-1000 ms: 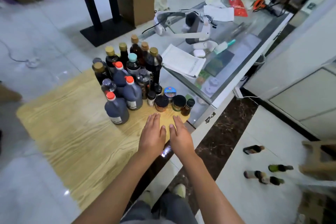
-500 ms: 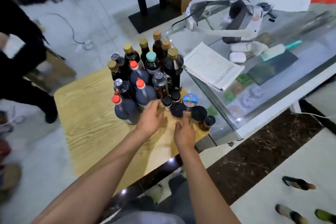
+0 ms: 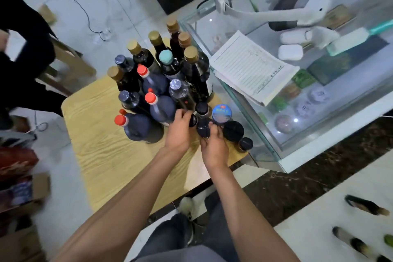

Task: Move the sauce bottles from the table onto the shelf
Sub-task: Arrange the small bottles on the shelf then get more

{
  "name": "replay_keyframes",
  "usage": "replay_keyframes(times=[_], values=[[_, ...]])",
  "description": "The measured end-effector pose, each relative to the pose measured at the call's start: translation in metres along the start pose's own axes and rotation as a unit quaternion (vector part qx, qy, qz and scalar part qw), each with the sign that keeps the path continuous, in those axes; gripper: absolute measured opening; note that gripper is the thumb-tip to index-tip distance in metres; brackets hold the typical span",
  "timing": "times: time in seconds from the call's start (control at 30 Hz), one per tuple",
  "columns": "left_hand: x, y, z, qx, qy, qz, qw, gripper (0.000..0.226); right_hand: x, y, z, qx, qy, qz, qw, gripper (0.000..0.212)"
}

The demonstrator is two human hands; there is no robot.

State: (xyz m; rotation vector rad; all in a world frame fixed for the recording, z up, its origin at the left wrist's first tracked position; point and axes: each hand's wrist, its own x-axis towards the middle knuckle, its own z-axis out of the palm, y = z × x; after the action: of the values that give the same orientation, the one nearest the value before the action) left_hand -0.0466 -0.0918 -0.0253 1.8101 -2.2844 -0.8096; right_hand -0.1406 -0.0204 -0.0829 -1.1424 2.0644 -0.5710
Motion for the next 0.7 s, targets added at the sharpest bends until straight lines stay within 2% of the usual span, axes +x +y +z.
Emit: replay_keyframes(times=[0.1, 0.2, 0.3, 0.4, 0.53, 0.7], values=[[-0.007, -0.004, -0.001, 0.015, 0.001, -0.007, 1.000, 0.045, 0.000, -0.001, -0.002, -0.018, 0.012, -0.009, 1.000, 0.051], [-0.018, -0.014, -0.002, 0.020, -0.009, -0.005, 1.000, 0.043, -0.004, 0.002, 0.000, 0.016, 0.020, -0.025, 0.999, 0.049], [-0.033, -0.027, -0.005, -0.018, -0.010, -0.011, 1.000, 0.047, -0.013, 0.007, 0.002, 0.039, 0.020, -0.053, 0.998, 0.050], [-0.045, -0.039, -0.011, -0.060, 0.006, -0.015, 0.998, 0.051, -0.031, 0.008, 0.004, 0.112, 0.036, 0.003, 0.993, 0.051], [-0.061, -0.052, -0.023, -0.187, 0.018, -0.046, 0.981, 0.047, -0.063, 0.005, 0.007, 0.251, 0.075, 0.107, 0.959, 0.049], [-0.081, -0.057, -0.038, -0.361, -0.024, -0.067, 0.930, 0.030, -0.126, 0.004, 0.008, 0.353, 0.181, 0.129, 0.909, 0.032]])
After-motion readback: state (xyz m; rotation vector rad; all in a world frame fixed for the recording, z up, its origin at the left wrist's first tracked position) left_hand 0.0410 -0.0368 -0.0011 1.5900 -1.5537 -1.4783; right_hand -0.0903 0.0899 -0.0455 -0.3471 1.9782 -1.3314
